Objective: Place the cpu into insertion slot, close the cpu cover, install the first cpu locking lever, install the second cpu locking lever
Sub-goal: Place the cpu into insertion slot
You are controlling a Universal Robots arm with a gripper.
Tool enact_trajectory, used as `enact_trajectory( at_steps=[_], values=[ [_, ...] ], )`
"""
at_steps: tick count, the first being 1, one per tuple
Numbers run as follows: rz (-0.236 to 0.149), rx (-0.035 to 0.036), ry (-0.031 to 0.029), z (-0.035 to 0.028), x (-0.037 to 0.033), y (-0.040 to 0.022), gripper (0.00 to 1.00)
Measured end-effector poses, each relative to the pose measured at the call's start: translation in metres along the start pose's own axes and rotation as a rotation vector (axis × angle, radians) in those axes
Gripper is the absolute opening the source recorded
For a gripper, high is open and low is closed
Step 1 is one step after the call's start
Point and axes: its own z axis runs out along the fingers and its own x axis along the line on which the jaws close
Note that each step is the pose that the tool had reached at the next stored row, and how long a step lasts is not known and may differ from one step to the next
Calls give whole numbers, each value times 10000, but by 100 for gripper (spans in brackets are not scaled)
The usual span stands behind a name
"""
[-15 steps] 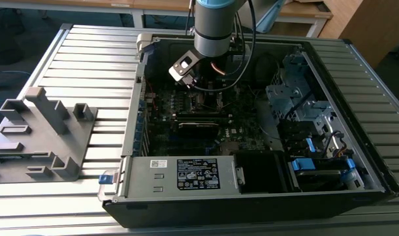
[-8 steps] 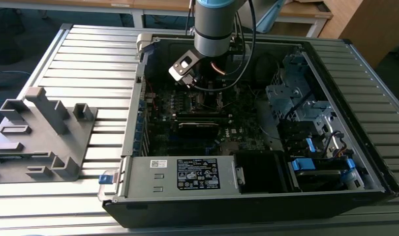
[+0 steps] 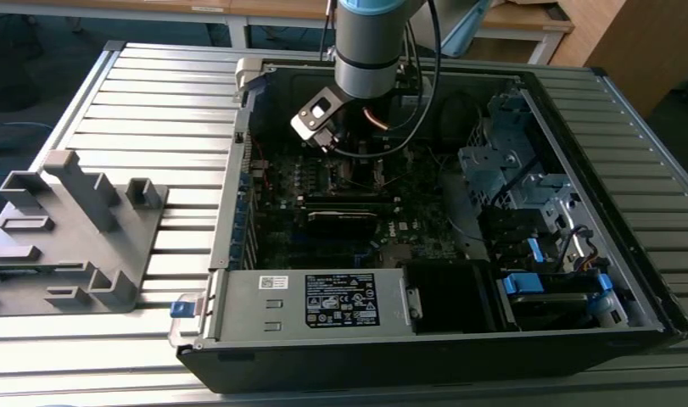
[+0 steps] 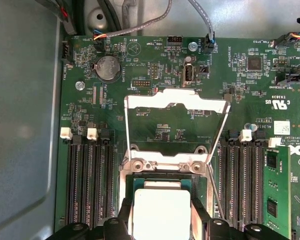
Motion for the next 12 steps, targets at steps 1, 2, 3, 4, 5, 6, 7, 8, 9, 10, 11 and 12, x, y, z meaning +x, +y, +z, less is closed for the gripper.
enact_trajectory(
  at_steps=[1,2,3,4,5,6,7,8,9,10,11,12],
  values=[
    [17,-1,-2,1,-1,0,54],
    [36,-3,-4,2,-3,0,54],
    [53,-4,-5,2,-4,0,54],
    [58,-3,-6,2,-5,0,54],
    [58,-3,-8,2,-5,0,54],
    [59,-2,-9,2,-5,0,54],
    [59,-2,-9,2,-5,0,54],
    [59,-2,-10,2,-5,0,54],
    [59,-2,-8,4,-6,-1,54],
    [60,-3,-8,7,-7,-1,54],
    [58,-2,-9,10,-7,-1,54],
    [54,-1,-9,11,-7,-1,54]
  ],
)
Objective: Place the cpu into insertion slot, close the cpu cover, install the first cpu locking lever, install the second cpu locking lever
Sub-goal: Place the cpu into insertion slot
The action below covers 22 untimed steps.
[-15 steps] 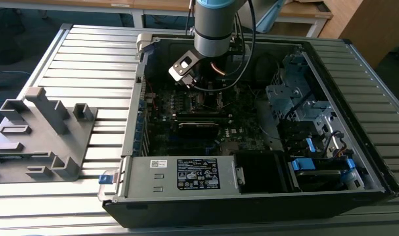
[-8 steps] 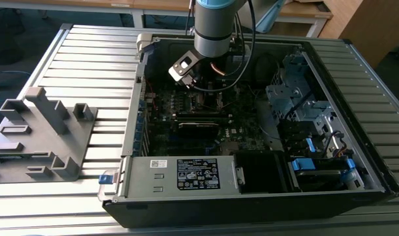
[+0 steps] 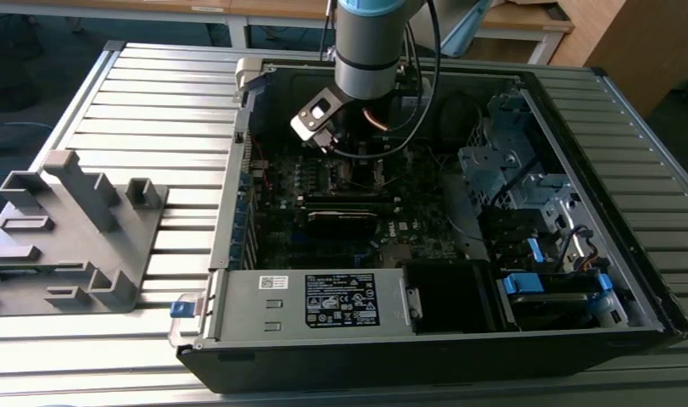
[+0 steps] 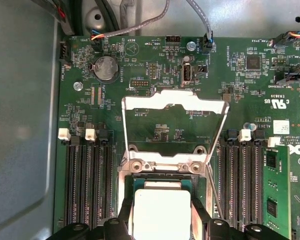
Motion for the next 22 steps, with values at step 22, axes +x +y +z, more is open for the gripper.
enact_trajectory(
  at_steps=[22],
  values=[
    [-6,0,22,5,-26,9,54]
  ],
)
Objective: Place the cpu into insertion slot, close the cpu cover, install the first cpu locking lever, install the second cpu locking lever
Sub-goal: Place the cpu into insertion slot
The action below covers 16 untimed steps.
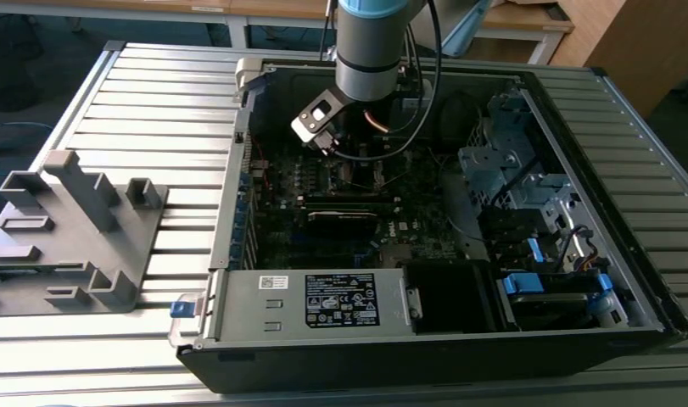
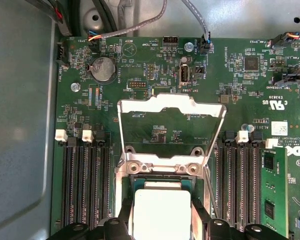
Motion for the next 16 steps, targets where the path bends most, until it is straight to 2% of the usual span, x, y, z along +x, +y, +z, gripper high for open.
enact_trajectory(
  at_steps=[16],
  values=[
    [0,-1,2,4,0,0,55]
  ],
)
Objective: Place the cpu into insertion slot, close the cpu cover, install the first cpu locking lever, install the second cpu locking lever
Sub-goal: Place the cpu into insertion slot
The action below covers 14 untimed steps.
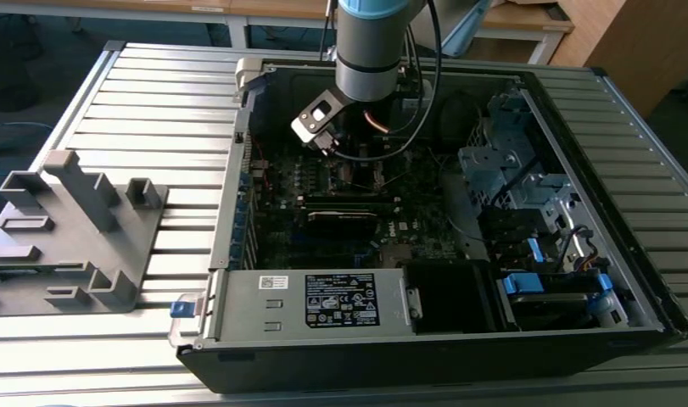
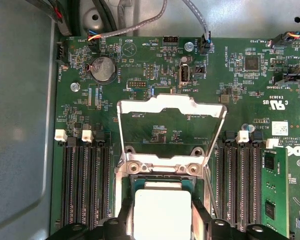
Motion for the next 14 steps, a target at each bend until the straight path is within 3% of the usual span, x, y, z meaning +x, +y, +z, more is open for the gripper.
enact_trajectory(
  at_steps=[1,14],
  values=[
    [0,0,-1,0,0,0,62],
    [0,1,-1,-1,0,0,62]
  ],
)
